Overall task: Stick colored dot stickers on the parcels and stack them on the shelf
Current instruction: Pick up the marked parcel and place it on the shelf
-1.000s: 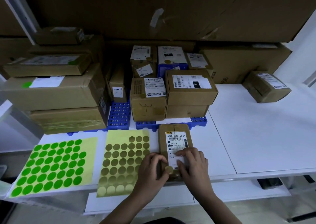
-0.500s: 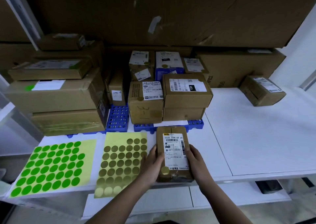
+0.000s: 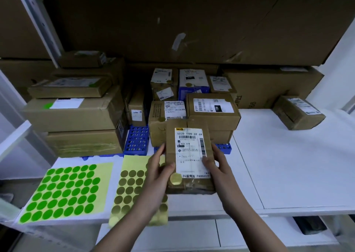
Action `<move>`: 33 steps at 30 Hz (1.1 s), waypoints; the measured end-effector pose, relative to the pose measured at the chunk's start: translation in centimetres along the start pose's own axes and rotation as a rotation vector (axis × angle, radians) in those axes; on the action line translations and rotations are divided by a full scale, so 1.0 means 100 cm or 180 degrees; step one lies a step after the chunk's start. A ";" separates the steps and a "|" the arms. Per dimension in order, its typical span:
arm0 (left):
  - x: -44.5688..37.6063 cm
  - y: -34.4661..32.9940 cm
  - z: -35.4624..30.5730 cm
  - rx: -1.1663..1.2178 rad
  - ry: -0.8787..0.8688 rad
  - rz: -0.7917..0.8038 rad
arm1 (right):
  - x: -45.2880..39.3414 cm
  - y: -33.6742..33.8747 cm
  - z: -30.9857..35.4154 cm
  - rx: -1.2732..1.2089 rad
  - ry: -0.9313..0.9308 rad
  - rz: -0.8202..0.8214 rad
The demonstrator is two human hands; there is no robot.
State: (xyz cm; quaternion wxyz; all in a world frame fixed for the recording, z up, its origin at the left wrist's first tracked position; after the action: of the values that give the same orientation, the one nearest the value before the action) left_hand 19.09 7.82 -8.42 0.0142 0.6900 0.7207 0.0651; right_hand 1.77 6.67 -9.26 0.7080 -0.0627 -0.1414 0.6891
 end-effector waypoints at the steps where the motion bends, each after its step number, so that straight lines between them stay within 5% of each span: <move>1: -0.003 0.005 -0.011 -0.0007 -0.0023 -0.0028 | -0.005 -0.006 0.008 -0.0008 0.0011 0.0050; 13: -0.103 0.000 -0.083 0.0311 0.0471 0.0251 | -0.101 -0.001 0.116 0.0505 -0.0310 0.0617; 19: -0.134 -0.038 -0.087 0.1424 0.0918 -0.0236 | -0.119 0.056 0.144 -0.0050 0.0316 -0.0755; 22: -0.143 -0.056 -0.082 0.1624 0.0905 -0.0528 | -0.120 0.050 0.135 0.0041 0.0350 -0.0648; 33: -0.149 -0.046 -0.088 -0.1139 0.0282 -0.1142 | -0.143 0.053 0.138 0.0651 0.0695 -0.0615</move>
State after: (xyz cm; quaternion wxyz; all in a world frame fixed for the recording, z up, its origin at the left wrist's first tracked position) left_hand 14.24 -7.88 -1.30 0.1158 0.5342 0.8085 0.2182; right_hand -7.43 -8.81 0.72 0.7848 -0.0509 0.0017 0.6177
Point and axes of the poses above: each hand's wrist, its own x-axis away from the middle knuckle, its own y-axis out of the back of the hand, z = x × y, the point moved 9 cm from there along -x, towards the middle knuckle, and after that the axes turned 12 degrees about -x, right-handed, at the moved point
